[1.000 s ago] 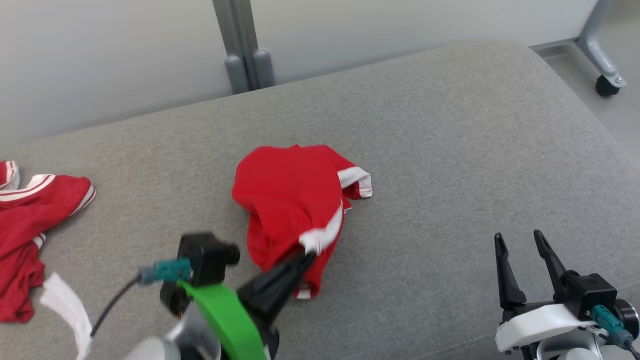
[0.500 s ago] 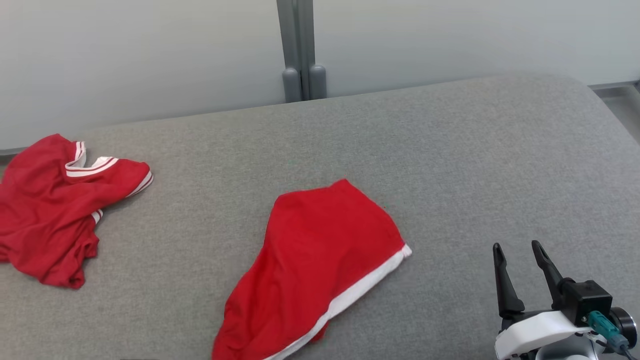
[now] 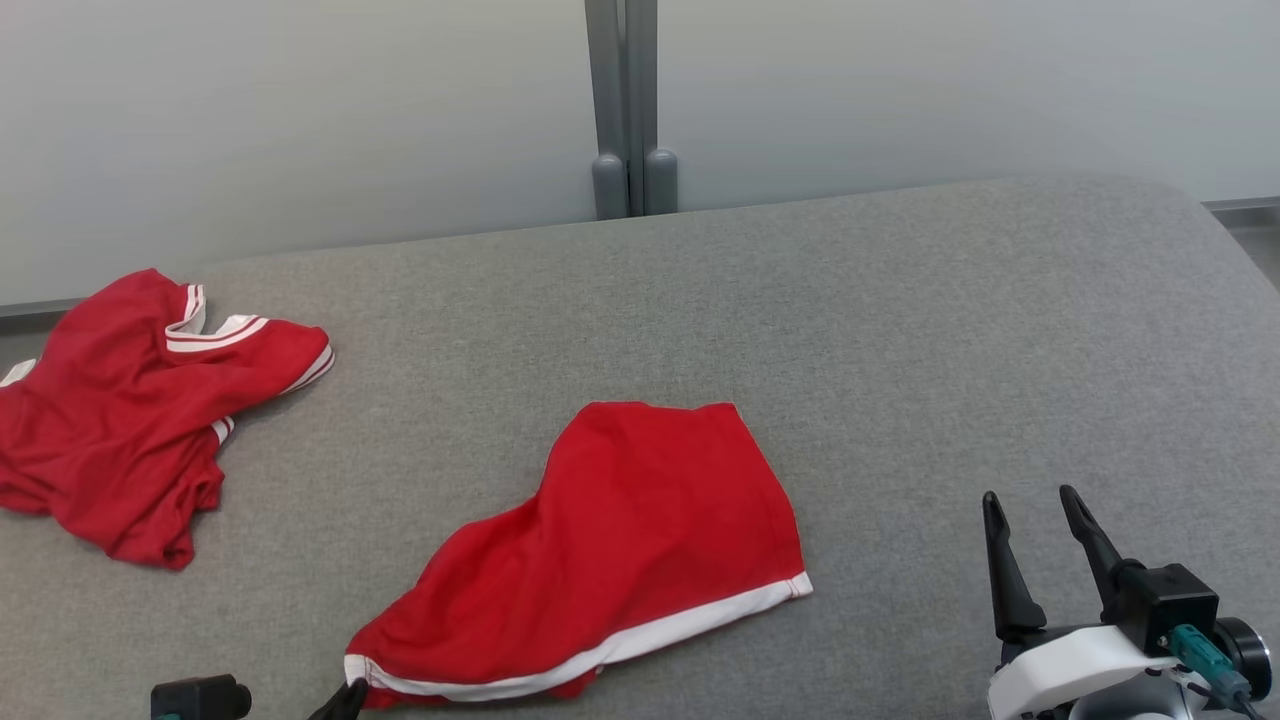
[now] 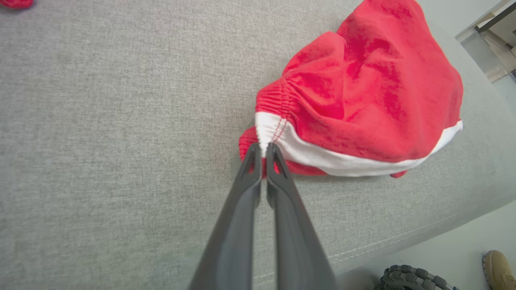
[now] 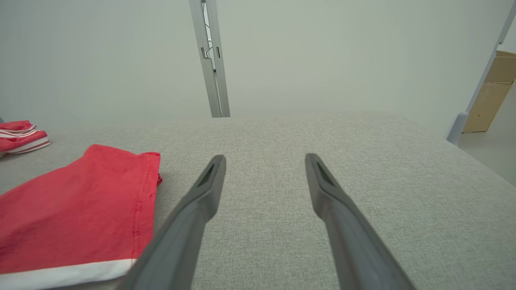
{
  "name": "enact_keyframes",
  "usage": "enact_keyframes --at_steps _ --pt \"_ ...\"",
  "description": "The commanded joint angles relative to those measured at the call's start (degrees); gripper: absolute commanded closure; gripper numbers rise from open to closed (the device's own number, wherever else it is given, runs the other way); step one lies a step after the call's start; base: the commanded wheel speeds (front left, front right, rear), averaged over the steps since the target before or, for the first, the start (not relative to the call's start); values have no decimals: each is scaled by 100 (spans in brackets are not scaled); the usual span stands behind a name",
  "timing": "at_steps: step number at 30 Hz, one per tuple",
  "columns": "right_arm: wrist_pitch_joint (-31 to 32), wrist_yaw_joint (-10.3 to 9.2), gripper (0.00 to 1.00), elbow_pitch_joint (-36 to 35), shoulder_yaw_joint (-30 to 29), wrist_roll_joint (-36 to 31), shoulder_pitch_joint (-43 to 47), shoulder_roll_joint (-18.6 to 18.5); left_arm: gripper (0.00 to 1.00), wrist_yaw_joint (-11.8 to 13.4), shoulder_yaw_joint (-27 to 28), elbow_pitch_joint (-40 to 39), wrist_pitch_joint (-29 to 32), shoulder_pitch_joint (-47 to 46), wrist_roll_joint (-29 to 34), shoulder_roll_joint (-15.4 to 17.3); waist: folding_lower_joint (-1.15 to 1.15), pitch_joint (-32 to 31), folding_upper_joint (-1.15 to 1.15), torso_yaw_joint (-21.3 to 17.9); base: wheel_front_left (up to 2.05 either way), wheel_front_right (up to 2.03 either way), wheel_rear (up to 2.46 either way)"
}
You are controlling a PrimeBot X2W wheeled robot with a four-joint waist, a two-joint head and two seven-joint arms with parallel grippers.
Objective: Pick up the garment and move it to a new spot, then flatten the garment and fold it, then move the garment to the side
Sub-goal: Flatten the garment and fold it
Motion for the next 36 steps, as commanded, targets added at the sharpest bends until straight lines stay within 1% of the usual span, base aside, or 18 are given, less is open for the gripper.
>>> enact_keyframes --at_steps 1,4,6,8,11,14,16,18,20,22,26,28,32,34,36 --pt "-16 -6 0 0 0 -23 49 -17 0 -27 -16 79 -62 -87 91 35 0 -3 0 -9 0 0 0" --pt "-16 -6 0 -27 -23 -50 91 -16 0 -5 -30 203 -174 -103 198 121 0 -10 0 -8 0 0 0" --pt "-16 -6 0 -75 -50 -75 97 -16 0 68 1 180 -315 -55 284 129 0 -11 0 4 0 0 0" --pt "-16 -5 0 -140 -66 -115 90 -15 0 153 33 71 -463 57 355 155 0 -16 0 21 0 0 0" --pt "-16 -6 0 -306 -96 -155 74 -15 0 345 231 -256 -891 189 461 157 0 -27 0 69 0 0 0" --pt "-16 -6 0 -502 -144 -197 125 -15 0 547 520 -621 -1107 340 693 18 0 -61 0 176 0 0 0" --pt "-16 -6 0 -608 -181 -213 171 -15 0 641 816 -866 -1154 432 915 -179 0 -83 0 255 0 0 0" --pt "-16 -6 0 -686 -233 -233 208 -16 0 701 1194 -1125 -1148 523 1407 -421 0 -92 0 340 0 0 0" --pt "-16 -6 0 -685 -260 -249 254 -15 0 631 1524 -1265 -1145 714 1841 -798 0 -93 0 416 0 0 0" --pt "-16 -6 0 -644 -218 -308 258 -14 0 479 1871 -1344 -1142 835 2348 -1174 0 -89 0 472 0 0 0" --pt "-16 -6 0 -492 -94 -387 261 -16 0 185 2476 -1380 -1143 1011 3124 -1901 0 -94 0 513 0 0 0" --pt "-16 -6 0 -440 -6 -384 270 -16 0 80 2703 -1270 -1143 1080 3381 -2143 0 -96 0 511 0 0 0" --pt "-16 -6 0 -375 141 -310 245 -18 0 -28 2913 -1106 -1144 1013 3744 -2391 0 -72 0 479 0 0 0" --pt "-16 -6 0 -362 181 -269 224 -16 0 -37 2885 -1156 -1144 932 3825 -2452 0 -57 0 459 0 0 0" --pt "-16 -6 0 -354 196 -250 221 -17 0 -40 2806 -1179 -1144 887 3853 -2430 0 -38 0 445 0 0 0"
